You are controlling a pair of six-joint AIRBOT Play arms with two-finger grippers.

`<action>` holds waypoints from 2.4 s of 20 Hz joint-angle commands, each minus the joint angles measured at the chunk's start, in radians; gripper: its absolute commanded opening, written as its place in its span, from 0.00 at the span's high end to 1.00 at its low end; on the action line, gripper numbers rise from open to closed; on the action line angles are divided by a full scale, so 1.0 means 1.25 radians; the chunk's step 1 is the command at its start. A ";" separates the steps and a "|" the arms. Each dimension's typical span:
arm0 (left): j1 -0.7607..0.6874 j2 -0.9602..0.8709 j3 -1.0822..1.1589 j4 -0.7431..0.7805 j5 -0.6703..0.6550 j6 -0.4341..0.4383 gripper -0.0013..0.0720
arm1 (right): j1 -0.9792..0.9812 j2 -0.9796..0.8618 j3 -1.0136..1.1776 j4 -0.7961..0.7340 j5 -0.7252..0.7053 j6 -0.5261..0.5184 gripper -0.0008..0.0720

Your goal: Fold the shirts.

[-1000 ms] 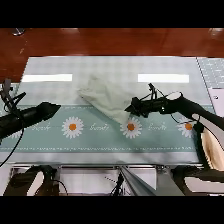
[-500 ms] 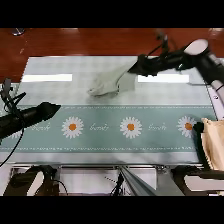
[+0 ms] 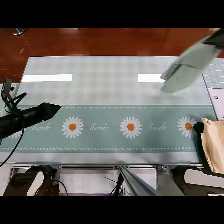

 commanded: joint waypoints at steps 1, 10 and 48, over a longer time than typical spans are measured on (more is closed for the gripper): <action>-0.001 0.000 0.000 0.000 -0.002 0.008 0.95 | -0.180 0.040 0.018 -0.016 0.142 0.018 0.96; 0.000 0.000 0.000 0.000 -0.002 0.008 0.95 | -0.445 0.222 -0.137 -0.170 0.168 0.008 0.96; -0.354 -0.488 0.368 0.394 0.045 -0.191 0.95 | 0.500 0.163 -0.740 -0.574 -0.492 0.130 0.96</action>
